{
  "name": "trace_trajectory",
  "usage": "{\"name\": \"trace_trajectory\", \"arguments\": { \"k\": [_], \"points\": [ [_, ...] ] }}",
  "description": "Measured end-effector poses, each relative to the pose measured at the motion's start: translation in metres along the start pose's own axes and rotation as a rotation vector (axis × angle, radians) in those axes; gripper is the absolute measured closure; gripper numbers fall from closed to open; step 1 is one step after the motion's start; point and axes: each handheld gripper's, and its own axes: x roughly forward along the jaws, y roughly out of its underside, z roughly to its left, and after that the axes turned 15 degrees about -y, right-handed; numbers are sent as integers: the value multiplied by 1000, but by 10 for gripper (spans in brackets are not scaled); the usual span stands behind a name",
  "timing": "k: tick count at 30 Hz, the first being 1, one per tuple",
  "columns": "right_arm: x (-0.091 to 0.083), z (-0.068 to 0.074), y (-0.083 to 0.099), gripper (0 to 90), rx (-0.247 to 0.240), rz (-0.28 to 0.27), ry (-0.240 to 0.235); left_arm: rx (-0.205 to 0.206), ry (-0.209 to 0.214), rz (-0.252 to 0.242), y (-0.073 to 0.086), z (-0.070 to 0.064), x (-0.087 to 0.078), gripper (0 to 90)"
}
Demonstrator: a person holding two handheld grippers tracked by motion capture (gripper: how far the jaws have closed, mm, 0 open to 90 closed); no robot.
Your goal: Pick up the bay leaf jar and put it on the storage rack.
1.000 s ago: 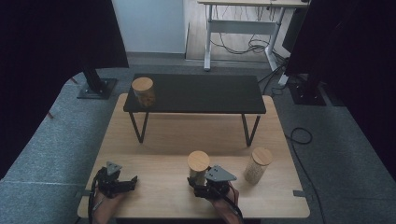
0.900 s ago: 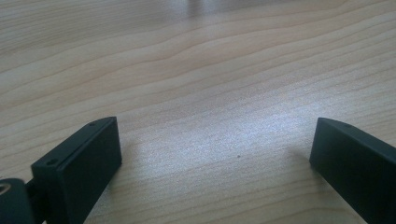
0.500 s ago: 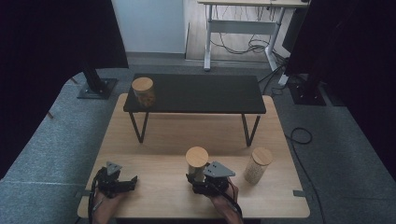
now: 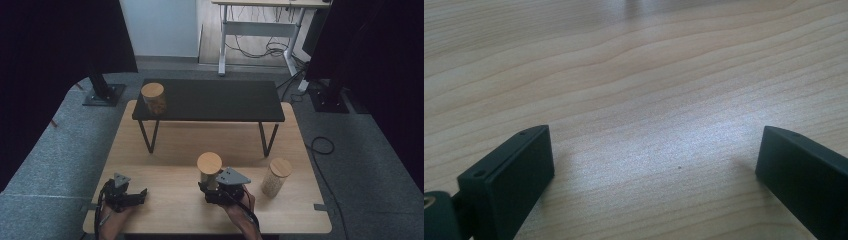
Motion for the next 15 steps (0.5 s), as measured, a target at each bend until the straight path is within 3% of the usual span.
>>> {"name": "trace_trajectory", "arguments": {
  "k": [15],
  "points": [
    [-1, -1, -16, 253, 1, 4, 0, 2, 0, 0, 0, 0, 0, 18]
  ]
}}
